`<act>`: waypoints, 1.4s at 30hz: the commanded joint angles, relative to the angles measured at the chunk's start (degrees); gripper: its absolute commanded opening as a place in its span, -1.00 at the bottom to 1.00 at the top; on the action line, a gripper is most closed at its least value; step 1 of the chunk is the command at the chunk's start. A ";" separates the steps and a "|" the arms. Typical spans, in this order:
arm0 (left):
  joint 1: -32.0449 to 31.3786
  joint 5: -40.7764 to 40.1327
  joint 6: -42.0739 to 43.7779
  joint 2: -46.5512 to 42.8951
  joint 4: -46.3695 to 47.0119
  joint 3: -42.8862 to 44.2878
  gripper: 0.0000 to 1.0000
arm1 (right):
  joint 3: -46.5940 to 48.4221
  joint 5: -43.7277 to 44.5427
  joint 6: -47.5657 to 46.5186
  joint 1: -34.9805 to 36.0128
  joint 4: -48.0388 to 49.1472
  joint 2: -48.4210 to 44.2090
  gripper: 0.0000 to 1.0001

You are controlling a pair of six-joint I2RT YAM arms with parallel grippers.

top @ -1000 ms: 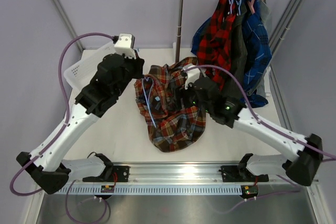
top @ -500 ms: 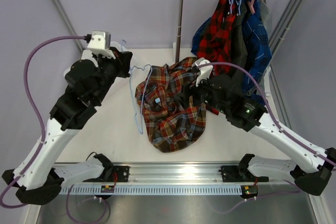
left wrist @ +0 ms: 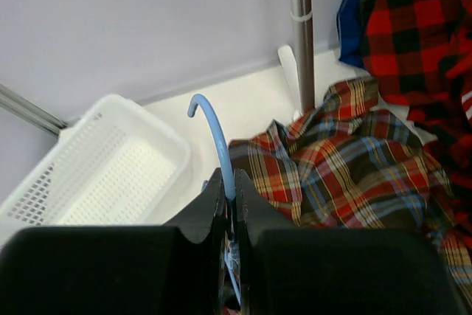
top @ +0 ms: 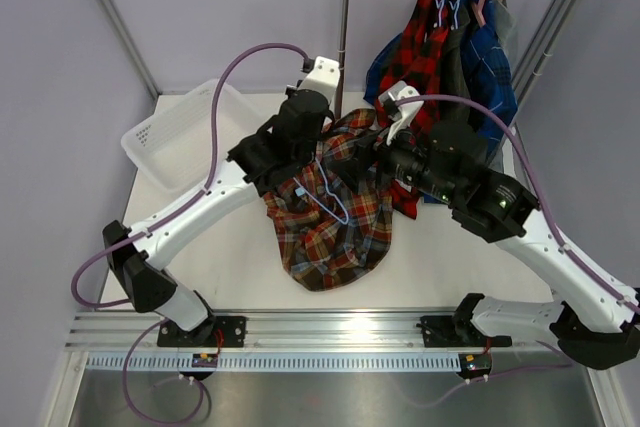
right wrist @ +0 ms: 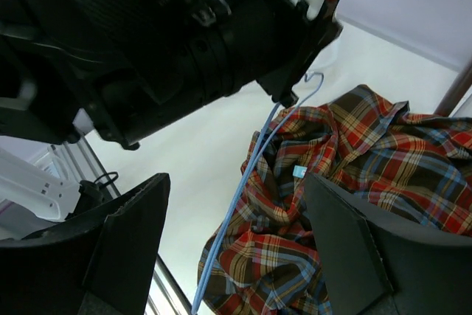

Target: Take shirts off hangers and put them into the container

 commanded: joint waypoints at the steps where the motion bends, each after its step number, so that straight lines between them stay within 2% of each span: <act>1: -0.84 -7.03 5.16 -0.23 7.57 6.69 -1.00 | 2.40 -0.77 -0.14 0.41 -2.45 2.71 0.66; 8: -1.81 -7.90 5.78 0.04 9.41 7.84 -1.00 | 1.62 0.29 -0.40 0.32 -2.99 6.85 0.59; 11: -2.42 -9.04 7.27 0.04 11.08 7.58 -1.00 | 1.70 -1.20 0.12 0.50 -2.72 8.17 0.43; 22: -3.13 -8.96 7.01 -1.54 16.27 5.12 -1.00 | 2.23 -0.77 0.30 0.76 -1.49 9.67 -0.59; 23: -3.21 -8.61 6.92 -1.80 16.36 4.59 -1.00 | 2.06 -0.59 0.39 0.76 -1.32 9.49 -0.81; 24: -3.21 -8.44 6.83 -2.33 16.79 4.07 -1.00 | 1.88 0.19 0.39 0.76 -0.97 9.05 -0.92; 26: -3.21 -7.74 7.10 -3.30 17.93 2.49 -0.97 | 1.09 1.42 0.74 0.76 -0.79 8.35 -1.00; 27: -3.21 -7.56 7.18 -3.91 18.98 0.56 -0.85 | 0.83 3.17 0.65 0.76 -0.79 7.82 -1.00; 28: -3.21 -7.03 7.01 -5.05 19.17 -0.33 -0.47 | 0.30 3.97 1.00 0.76 -0.88 7.56 -1.00; 30: -3.21 -6.24 5.96 -6.46 19.17 -2.69 0.06 | -0.23 5.99 1.61 0.76 -1.14 6.77 -1.00; 31: -3.21 -5.37 5.52 -8.12 19.08 -3.66 0.53 | -0.75 6.61 1.70 0.76 -1.31 6.68 -1.00; 33: -3.21 -4.92 3.60 -10.06 18.99 -6.64 0.82 | -1.37 7.66 1.79 0.76 -1.49 6.06 -1.00; 35: -3.21 -4.48 2.53 -13.04 18.38 -8.15 0.98 | -2.86 9.15 1.88 0.76 -1.49 5.80 -1.00; 42: -3.21 -0.62 -5.29 -22.98 8.02 -11.13 0.98 | -8.39 15.13 2.59 0.67 -2.98 5.27 -1.00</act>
